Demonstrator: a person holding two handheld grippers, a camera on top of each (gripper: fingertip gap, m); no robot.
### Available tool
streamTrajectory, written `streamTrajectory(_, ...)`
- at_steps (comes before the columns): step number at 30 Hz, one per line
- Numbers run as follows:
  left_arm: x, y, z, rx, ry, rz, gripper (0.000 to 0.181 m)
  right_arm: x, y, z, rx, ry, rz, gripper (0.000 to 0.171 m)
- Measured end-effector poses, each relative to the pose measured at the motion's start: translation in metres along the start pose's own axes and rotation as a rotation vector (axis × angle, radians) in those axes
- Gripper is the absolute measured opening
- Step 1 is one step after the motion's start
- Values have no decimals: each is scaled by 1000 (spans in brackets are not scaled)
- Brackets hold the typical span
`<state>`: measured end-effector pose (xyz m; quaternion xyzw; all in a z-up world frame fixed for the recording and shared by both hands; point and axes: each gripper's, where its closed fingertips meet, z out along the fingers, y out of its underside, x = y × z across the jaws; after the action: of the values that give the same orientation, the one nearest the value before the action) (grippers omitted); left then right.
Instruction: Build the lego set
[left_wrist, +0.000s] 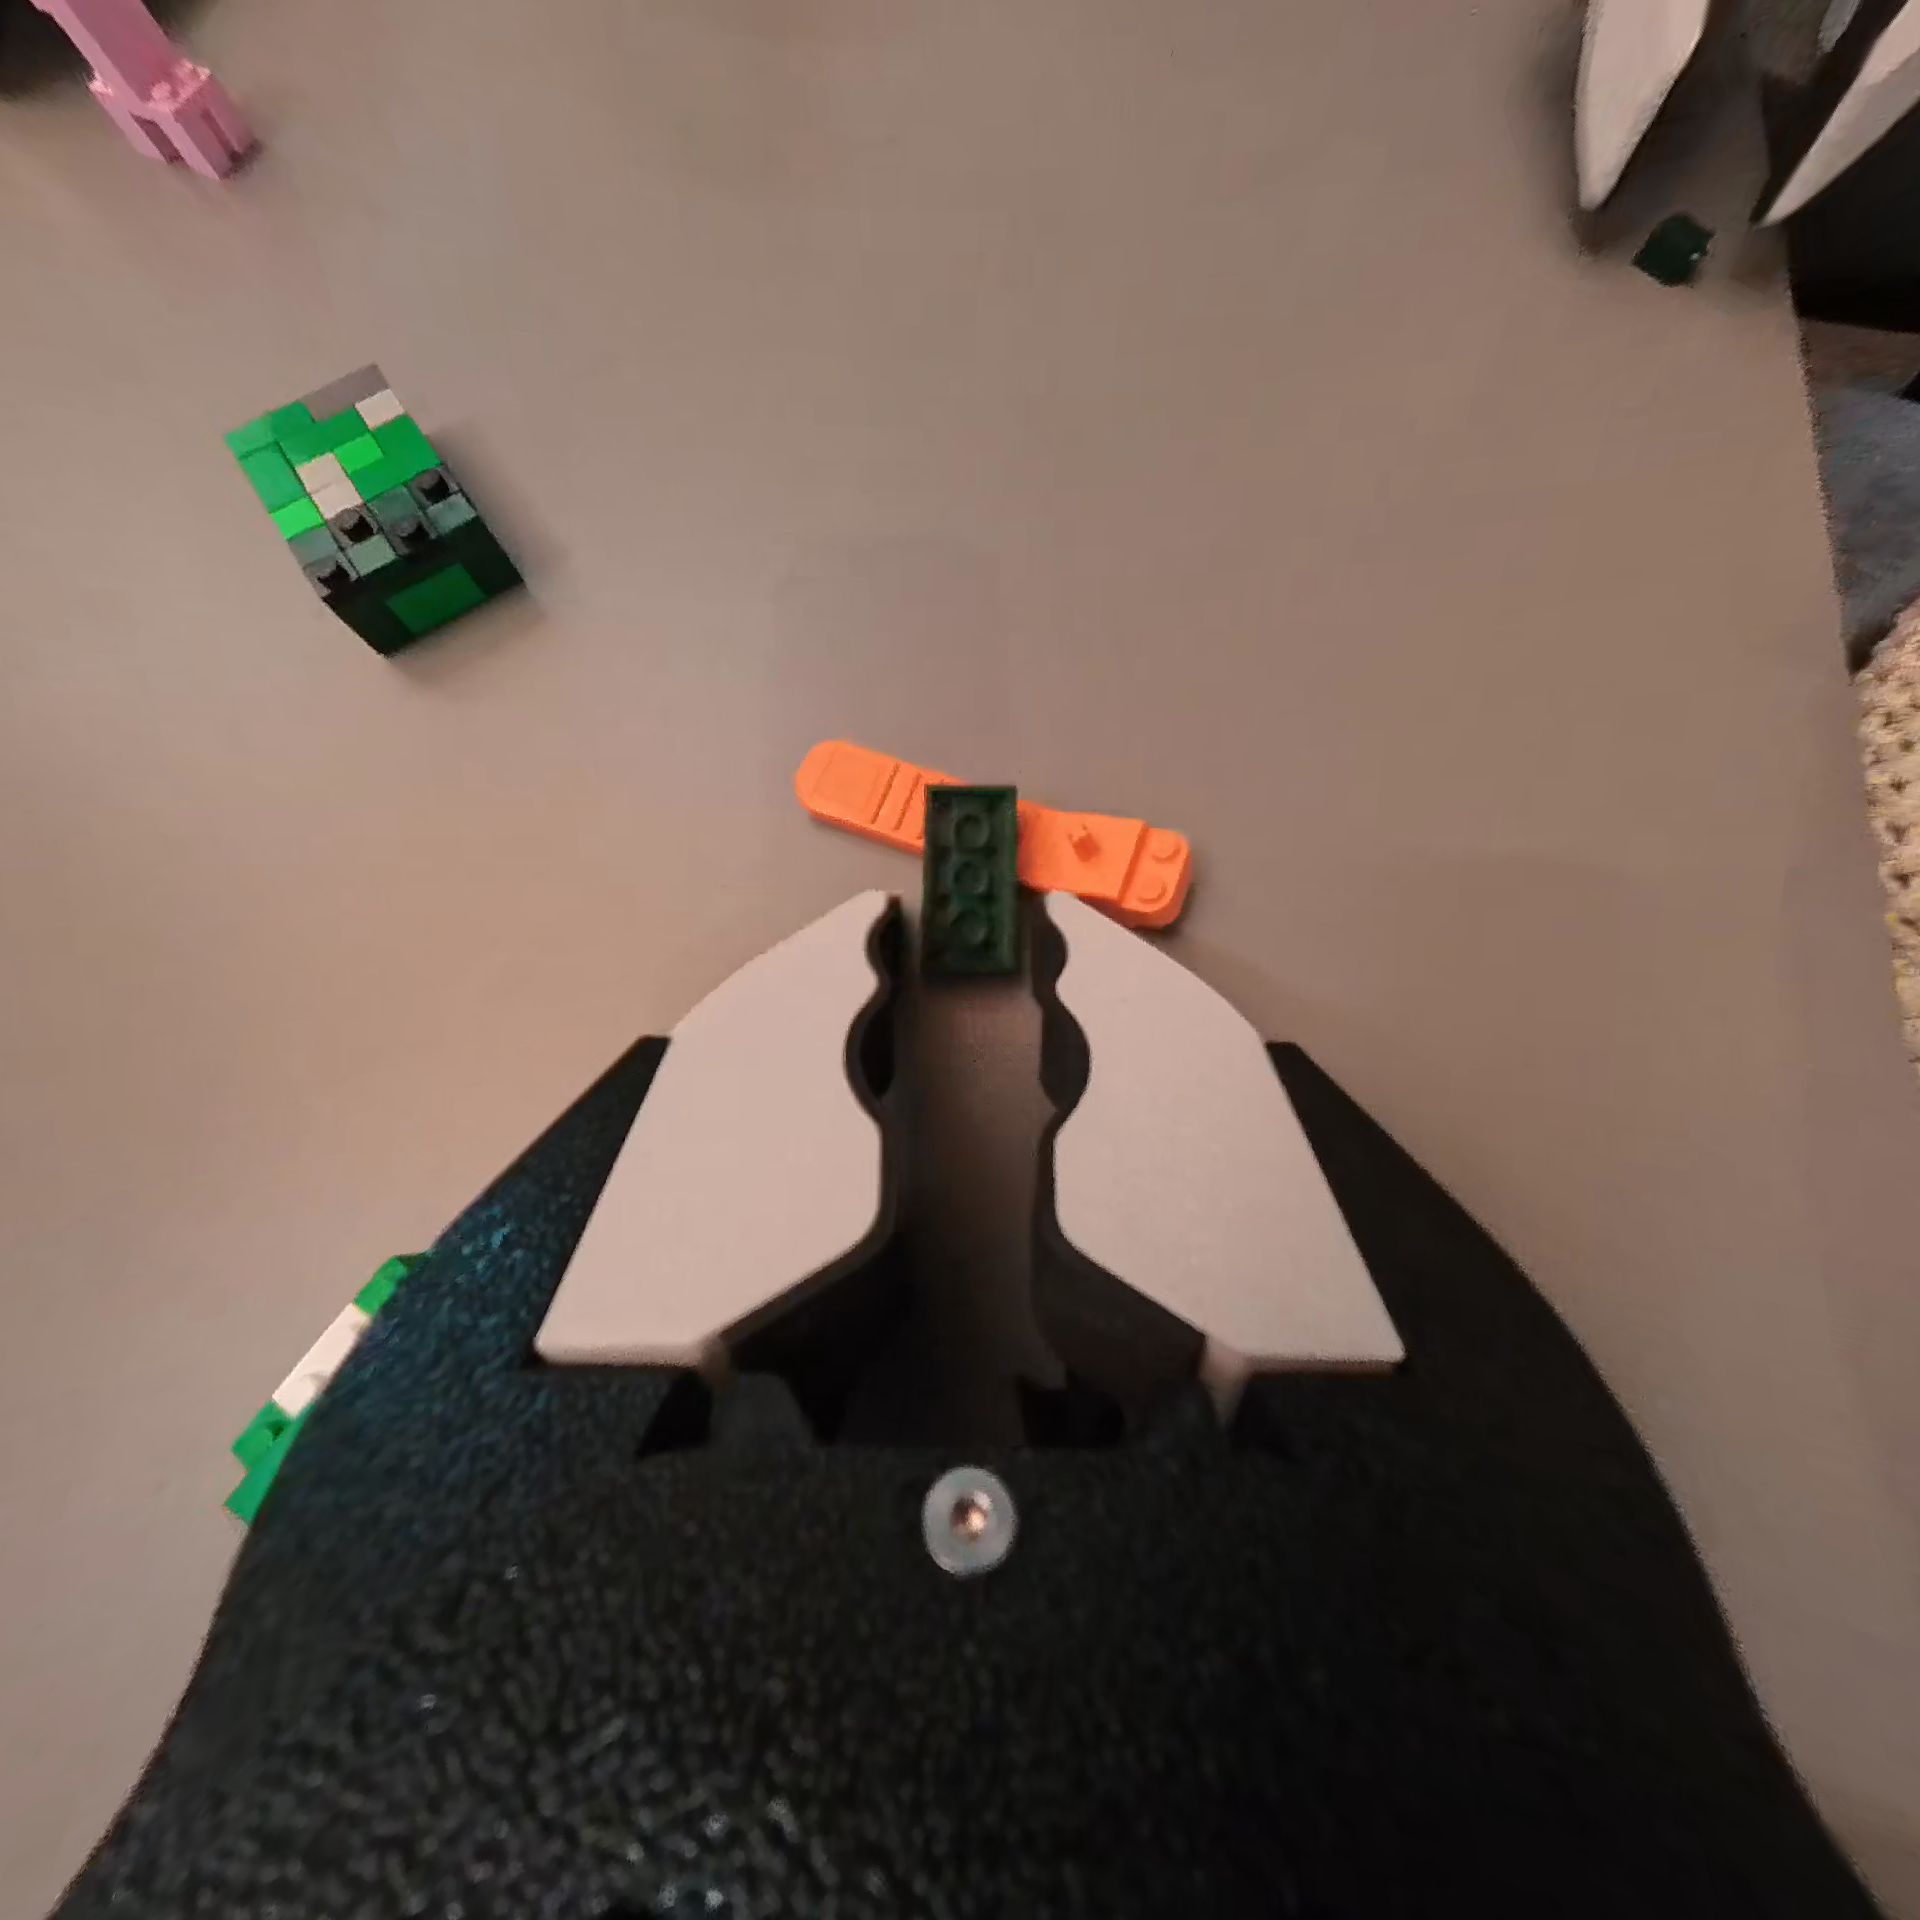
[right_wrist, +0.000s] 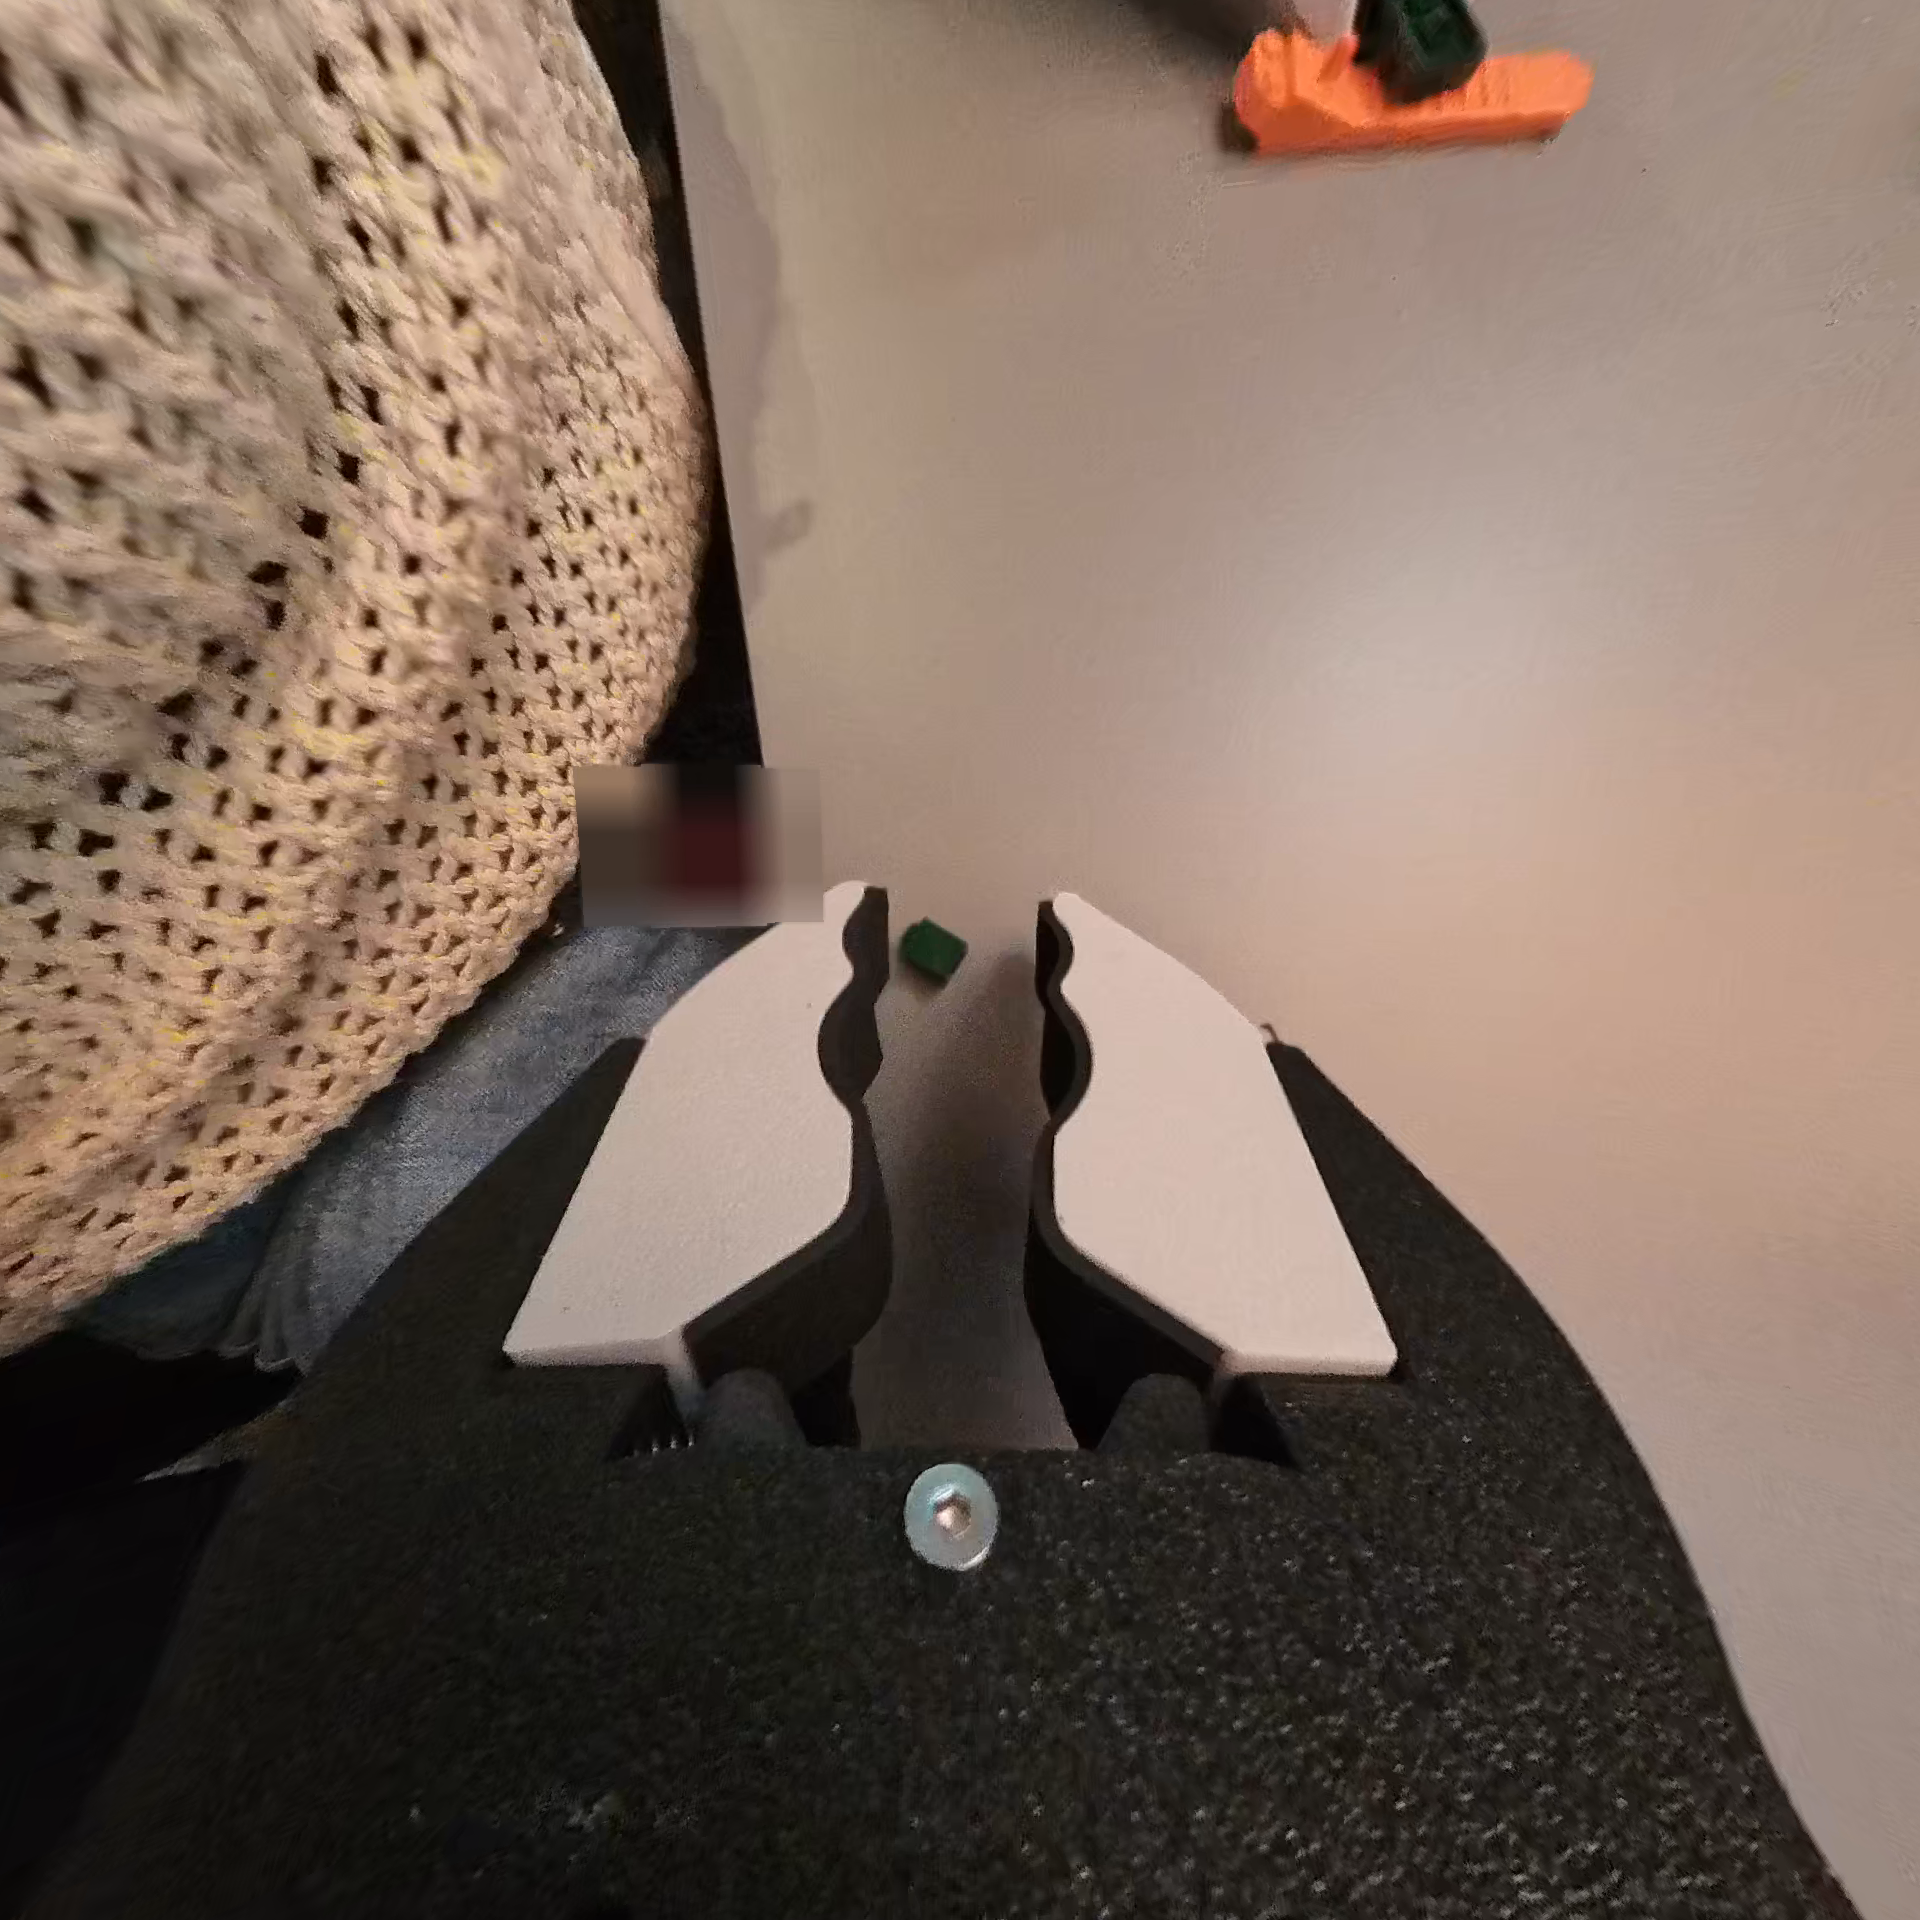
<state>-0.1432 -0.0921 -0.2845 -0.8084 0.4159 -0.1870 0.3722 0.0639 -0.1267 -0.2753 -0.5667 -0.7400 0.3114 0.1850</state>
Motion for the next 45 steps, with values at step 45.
streamTrajectory(45, 36, -94, -24, 406, 83, -291, 25, 70, -164, 32, 315, 749, -916, 10)
